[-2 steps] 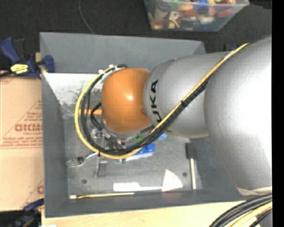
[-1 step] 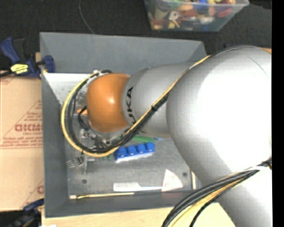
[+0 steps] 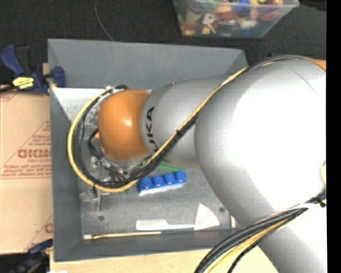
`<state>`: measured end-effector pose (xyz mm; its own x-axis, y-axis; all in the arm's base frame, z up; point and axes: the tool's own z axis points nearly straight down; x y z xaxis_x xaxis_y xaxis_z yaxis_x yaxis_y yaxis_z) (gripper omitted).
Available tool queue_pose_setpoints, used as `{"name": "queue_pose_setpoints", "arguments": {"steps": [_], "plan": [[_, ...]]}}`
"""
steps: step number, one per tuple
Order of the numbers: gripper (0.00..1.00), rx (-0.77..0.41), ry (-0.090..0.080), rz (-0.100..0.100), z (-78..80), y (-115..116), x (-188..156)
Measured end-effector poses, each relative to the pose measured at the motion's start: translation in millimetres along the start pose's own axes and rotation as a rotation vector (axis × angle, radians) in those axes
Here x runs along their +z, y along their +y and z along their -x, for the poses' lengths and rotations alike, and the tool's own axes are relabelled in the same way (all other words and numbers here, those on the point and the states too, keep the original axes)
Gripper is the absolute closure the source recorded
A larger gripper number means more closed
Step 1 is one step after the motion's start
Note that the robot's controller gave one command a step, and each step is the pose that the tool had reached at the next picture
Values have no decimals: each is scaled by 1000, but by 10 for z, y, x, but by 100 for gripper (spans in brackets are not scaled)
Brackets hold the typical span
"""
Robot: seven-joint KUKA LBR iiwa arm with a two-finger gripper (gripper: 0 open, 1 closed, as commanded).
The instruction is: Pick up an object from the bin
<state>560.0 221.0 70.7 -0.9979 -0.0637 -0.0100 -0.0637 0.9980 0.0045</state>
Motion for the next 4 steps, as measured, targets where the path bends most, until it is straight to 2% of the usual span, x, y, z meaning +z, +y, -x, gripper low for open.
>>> {"name": "queue_pose_setpoints", "arguments": {"steps": [1, 2, 3, 4], "plan": [[0, -146, 5, -2, 65, -553, -5], [0, -149, 1, 1, 85, -702, -6], [100, -149, -3, 3, 85, -587, -16], [100, -148, -3, 3, 84, -587, -20]]}}
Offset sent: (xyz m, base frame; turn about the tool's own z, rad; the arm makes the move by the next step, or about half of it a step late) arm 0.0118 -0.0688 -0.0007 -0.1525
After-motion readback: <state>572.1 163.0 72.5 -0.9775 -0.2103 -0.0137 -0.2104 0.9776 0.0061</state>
